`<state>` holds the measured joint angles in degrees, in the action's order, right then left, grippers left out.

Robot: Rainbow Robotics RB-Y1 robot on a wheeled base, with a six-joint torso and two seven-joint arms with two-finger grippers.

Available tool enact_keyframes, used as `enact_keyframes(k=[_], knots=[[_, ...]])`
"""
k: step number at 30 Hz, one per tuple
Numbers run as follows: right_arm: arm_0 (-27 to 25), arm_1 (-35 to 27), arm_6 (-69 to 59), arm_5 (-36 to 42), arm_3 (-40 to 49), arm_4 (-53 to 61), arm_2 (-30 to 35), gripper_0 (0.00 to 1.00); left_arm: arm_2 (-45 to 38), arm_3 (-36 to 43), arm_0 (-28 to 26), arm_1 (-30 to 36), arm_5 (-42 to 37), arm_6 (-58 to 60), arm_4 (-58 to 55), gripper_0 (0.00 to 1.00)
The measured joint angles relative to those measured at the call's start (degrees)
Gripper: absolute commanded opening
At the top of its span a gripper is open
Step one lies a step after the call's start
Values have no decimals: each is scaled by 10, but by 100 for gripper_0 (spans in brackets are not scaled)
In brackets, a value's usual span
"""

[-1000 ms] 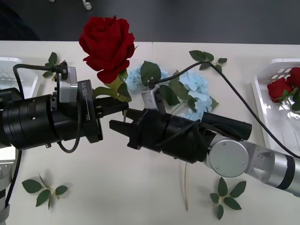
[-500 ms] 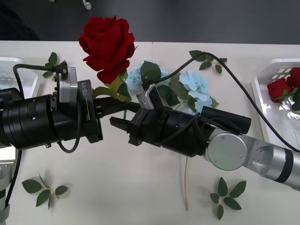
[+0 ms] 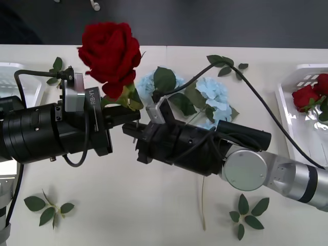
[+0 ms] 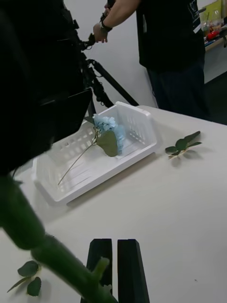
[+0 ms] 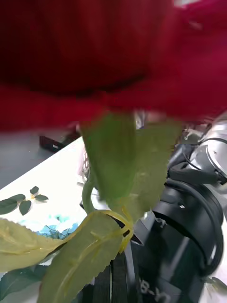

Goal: Put the red flowers into the right box and the blue flowers into the left box

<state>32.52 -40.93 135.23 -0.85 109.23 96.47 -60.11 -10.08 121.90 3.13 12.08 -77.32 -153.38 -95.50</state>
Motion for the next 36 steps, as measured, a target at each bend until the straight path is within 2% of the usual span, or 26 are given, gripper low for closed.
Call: enact_keyframes(k=[5, 6, 8, 9, 27, 30, 36], knots=[[0, 6, 0, -1, 0, 6, -2, 0, 0, 0, 0, 0, 0, 0, 0, 1], [0, 6, 0, -1, 0, 7, -2, 0, 0, 0, 0, 0, 0, 0, 0, 6], [0, 6, 0, -1, 0, 8, -2, 0, 0, 0, 0, 0, 0, 0, 0, 87], [0, 6, 0, -1, 0, 8, -2, 0, 0, 0, 0, 0, 0, 0, 0, 100], [0, -2, 0, -16, -1, 16, -2, 0, 0, 0, 0, 0, 0, 0, 0, 100], [0, -32, 0, -16, 9, 17, -2, 0, 0, 0, 0, 0, 0, 0, 0, 100], [-3, -140, 0, -26, 72, 90, 19, 0, 0, 0, 0, 0, 0, 0, 0, 100]])
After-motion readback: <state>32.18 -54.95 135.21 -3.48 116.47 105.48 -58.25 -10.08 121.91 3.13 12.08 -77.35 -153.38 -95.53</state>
